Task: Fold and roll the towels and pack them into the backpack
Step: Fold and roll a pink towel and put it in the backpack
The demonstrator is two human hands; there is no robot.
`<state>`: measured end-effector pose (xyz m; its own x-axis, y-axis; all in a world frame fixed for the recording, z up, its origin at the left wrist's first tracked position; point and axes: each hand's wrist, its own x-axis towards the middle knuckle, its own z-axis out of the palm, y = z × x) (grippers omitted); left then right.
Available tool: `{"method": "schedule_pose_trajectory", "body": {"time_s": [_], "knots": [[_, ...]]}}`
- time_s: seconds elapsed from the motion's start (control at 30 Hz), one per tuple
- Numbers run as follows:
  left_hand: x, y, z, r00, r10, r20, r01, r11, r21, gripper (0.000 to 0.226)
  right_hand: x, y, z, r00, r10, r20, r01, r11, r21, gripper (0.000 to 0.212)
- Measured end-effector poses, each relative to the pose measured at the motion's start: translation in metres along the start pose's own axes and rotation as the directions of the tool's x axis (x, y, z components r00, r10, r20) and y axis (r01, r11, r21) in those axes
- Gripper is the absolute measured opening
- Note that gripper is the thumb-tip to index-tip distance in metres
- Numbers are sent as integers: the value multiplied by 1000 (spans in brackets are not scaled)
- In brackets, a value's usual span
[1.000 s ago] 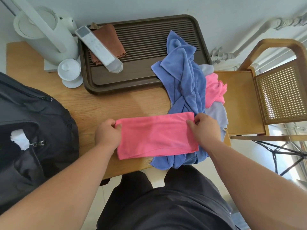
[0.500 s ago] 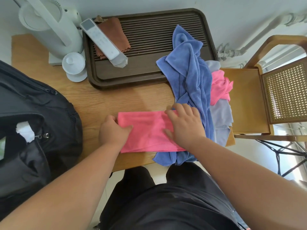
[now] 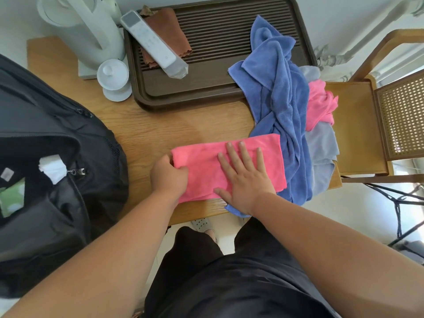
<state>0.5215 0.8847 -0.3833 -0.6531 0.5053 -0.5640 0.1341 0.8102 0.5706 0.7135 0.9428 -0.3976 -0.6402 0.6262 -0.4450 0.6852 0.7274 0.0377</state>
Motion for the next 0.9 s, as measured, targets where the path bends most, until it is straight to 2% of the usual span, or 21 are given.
{"method": "schedule_pose_trajectory", "body": {"time_s": [0.13, 0.27, 0.4, 0.5, 0.6, 0.67, 0.73, 0.77, 0.83, 0.9], "knots": [[-6, -18, -21, 999, -9, -42, 4, 994, -110, 33, 1, -21, -1, 997, -70, 15, 70, 997, 22, 91], [-10, -31, -46, 995, 47, -85, -54, 995, -88, 55, 15, -45, -3, 989, -127, 78, 120, 989, 81, 98], [-19, -32, -57, 985, 171, -7, -171, 985, -19, 64, 24, -61, -4, 981, -132, 141, 122, 989, 78, 104], [-27, -16, -59, 970, 242, 31, -240, 970, -41, 64, 26, -63, -9, 971, -146, 189, 127, 986, 107, 108], [-38, 6, -51, 948, 316, 49, -307, 942, -139, 54, 25, -53, -23, 972, -183, 146, 135, 947, 291, 97], [-44, 18, -39, 931, 361, 45, -350, 923, -163, 51, 20, -37, -30, 992, -125, 20, 99, 859, 502, 74], [-46, 26, -23, 922, 382, 55, -369, 915, -164, 50, 13, -17, -31, 995, 45, -87, 25, 741, 671, 48], [-46, 30, -14, 920, 389, 55, -377, 913, -159, 49, 10, -6, -31, 985, 144, -90, -33, 682, 731, 39], [-45, 35, 6, 912, 409, 40, -402, 908, -118, 48, 4, 14, -34, 960, 279, 6, -162, 538, 827, 30], [-46, 42, 25, 905, 423, 45, -419, 905, -80, 48, 0, 30, -39, 949, 296, 109, -236, 435, 869, 29]]}}
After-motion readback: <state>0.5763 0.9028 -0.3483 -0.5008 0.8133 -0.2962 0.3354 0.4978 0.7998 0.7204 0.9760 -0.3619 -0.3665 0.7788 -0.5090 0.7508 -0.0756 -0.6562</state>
